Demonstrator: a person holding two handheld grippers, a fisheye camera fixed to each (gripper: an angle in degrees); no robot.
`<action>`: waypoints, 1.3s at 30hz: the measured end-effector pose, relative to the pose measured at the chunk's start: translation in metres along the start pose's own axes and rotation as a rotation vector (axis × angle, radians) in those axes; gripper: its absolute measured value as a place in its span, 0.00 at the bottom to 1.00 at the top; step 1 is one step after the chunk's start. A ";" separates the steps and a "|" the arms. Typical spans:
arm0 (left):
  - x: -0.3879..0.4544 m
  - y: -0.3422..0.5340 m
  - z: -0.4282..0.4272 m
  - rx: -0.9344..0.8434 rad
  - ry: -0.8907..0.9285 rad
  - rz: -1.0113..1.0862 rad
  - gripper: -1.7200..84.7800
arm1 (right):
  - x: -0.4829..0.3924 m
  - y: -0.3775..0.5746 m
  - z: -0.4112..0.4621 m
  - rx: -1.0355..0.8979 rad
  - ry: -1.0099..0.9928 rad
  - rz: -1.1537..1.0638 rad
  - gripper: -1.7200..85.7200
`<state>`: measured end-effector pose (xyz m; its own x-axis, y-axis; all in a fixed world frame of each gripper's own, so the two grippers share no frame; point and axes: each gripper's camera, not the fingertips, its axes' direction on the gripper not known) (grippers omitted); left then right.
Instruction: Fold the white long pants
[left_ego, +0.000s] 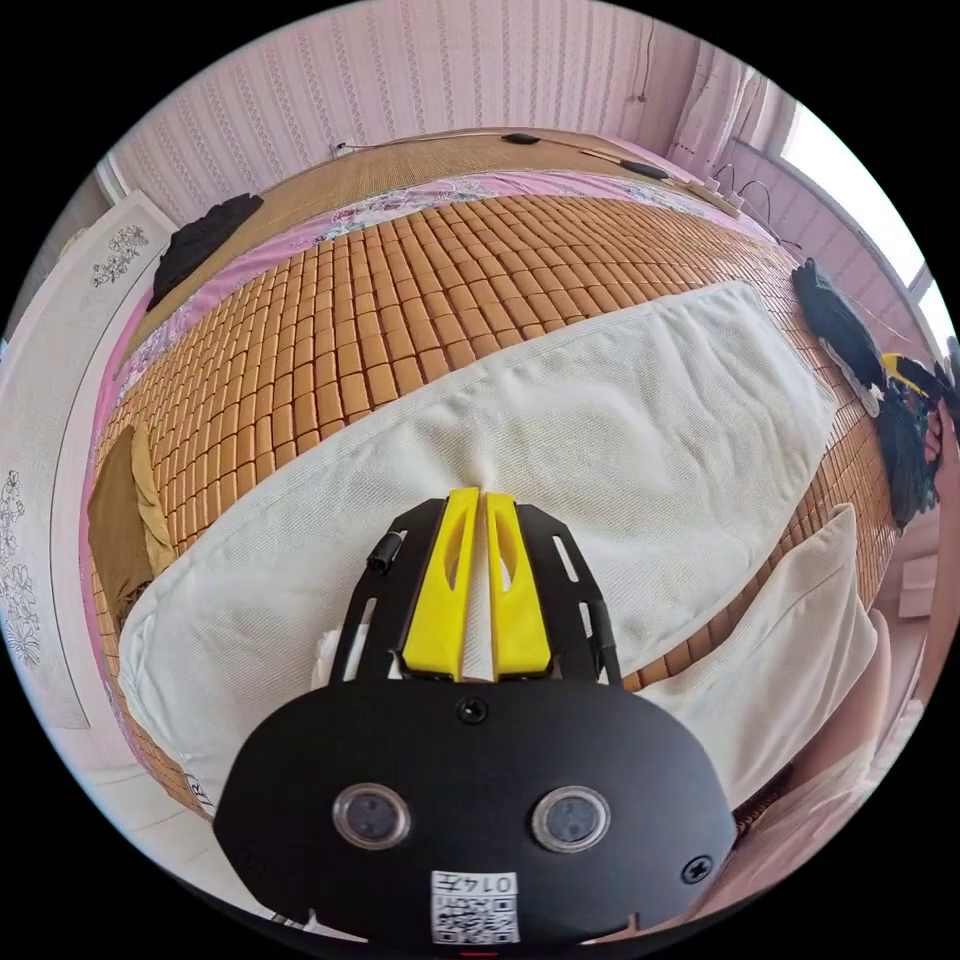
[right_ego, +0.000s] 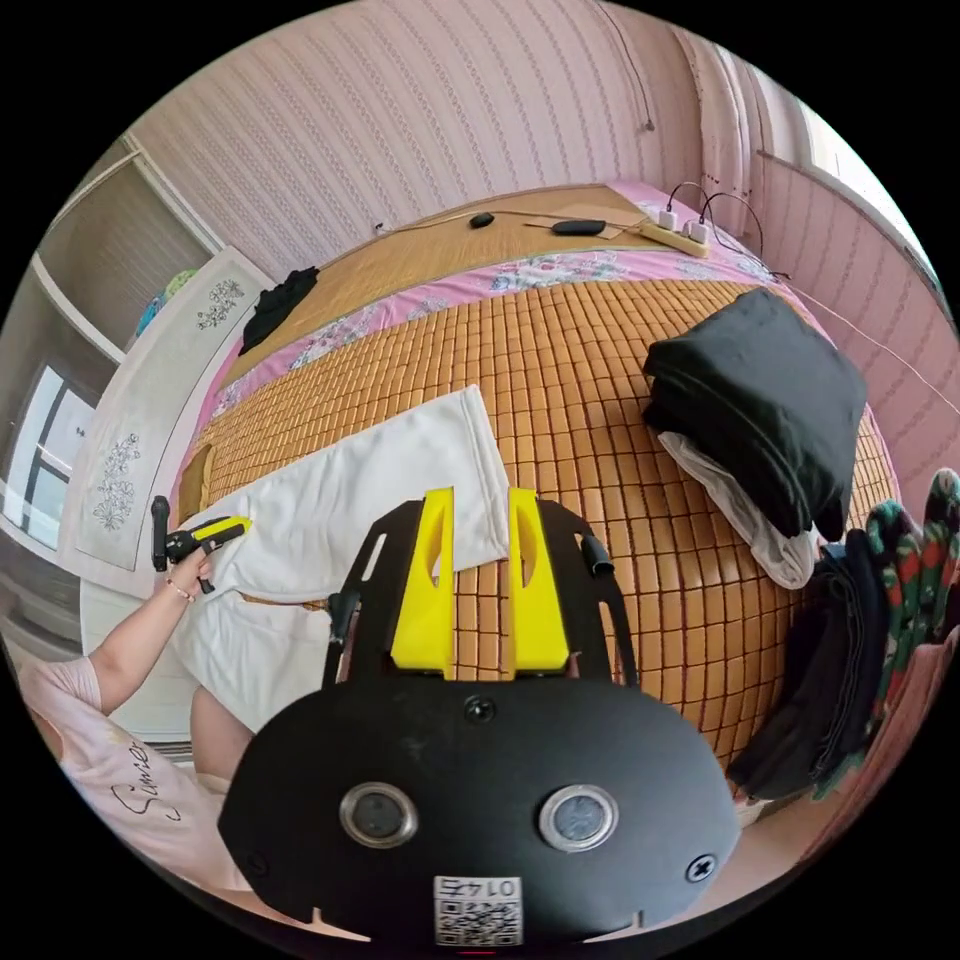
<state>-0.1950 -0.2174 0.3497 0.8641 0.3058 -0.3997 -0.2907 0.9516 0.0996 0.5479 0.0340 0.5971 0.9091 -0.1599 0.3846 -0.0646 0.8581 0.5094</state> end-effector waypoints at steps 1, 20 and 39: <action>-0.001 0.001 -0.003 0.016 0.002 -0.001 0.02 | -0.005 -0.006 0.020 -0.050 -0.058 -0.043 0.07; -0.006 0.023 0.003 0.059 0.020 0.053 0.05 | -0.004 0.014 0.060 -0.061 -0.110 -0.164 0.05; 0.188 0.230 -0.038 -0.117 0.207 0.418 0.03 | -0.096 0.183 -0.044 -0.154 -0.115 -0.429 0.05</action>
<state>-0.1145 0.0576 0.2632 0.5669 0.6376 -0.5216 -0.6500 0.7352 0.1923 0.4667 0.2281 0.6195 0.7882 -0.5615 0.2519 0.3767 0.7638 0.5241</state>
